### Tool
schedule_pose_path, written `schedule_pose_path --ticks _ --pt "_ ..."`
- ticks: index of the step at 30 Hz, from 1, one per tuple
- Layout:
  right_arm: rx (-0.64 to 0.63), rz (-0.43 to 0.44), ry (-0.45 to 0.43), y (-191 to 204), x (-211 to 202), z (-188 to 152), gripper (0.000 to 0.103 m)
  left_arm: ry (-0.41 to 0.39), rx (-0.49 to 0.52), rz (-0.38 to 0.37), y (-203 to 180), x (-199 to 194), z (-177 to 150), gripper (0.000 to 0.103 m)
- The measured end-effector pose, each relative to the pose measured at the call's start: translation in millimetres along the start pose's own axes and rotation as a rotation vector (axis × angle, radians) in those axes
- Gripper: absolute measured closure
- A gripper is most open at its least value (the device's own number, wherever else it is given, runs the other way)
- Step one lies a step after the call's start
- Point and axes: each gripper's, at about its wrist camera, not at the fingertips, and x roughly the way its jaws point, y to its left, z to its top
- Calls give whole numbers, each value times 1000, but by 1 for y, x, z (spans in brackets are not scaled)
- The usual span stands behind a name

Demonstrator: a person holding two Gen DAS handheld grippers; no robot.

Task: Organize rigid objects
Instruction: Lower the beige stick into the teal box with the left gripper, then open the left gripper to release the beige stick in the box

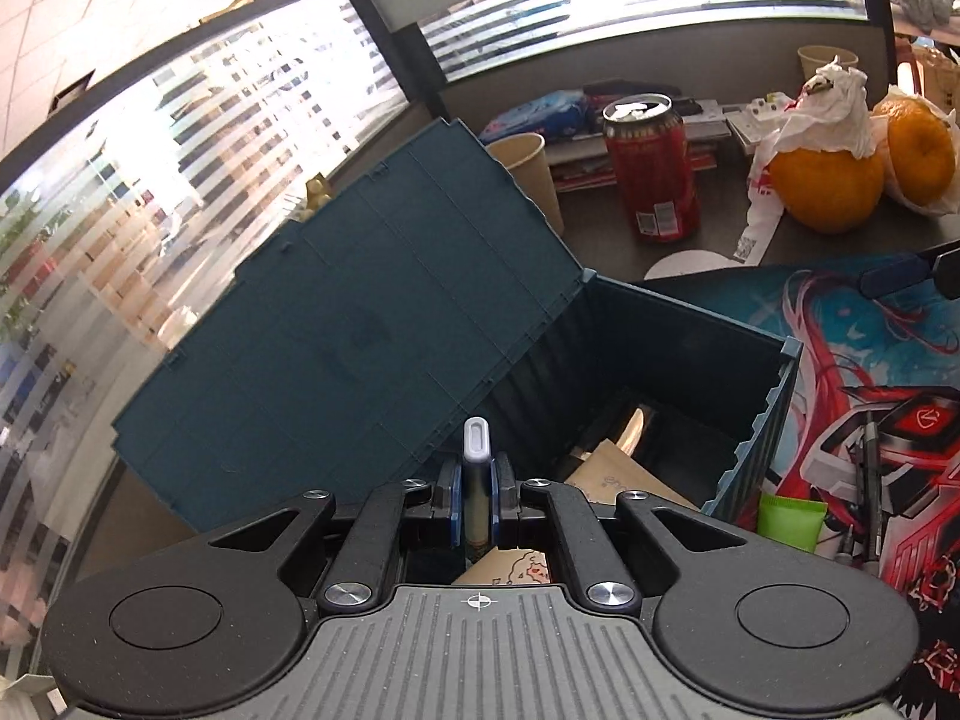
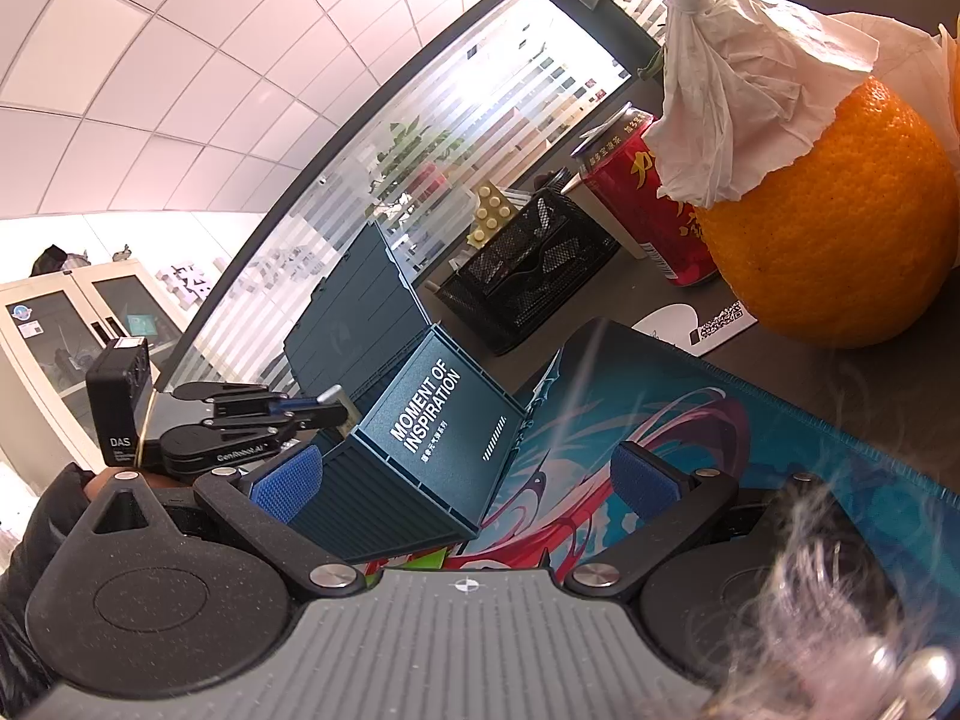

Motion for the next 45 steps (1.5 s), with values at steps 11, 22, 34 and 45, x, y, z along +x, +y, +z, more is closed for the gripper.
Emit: schedule_pose_path --ticks 11,22,34,45 --pt "0 1 0 0 0 0 0 29 -4 -21 -12 19 4 92" --pt "0 0 0 0 0 0 0 43 -22 5 -19 27 9 83" --pt "1 1 1 -1 1 -1 0 -22 -12 113 -26 -11 8 13" --pt "-2 -6 28 -1 4 -1 0 -157 -229 120 -28 -85 -37 0"
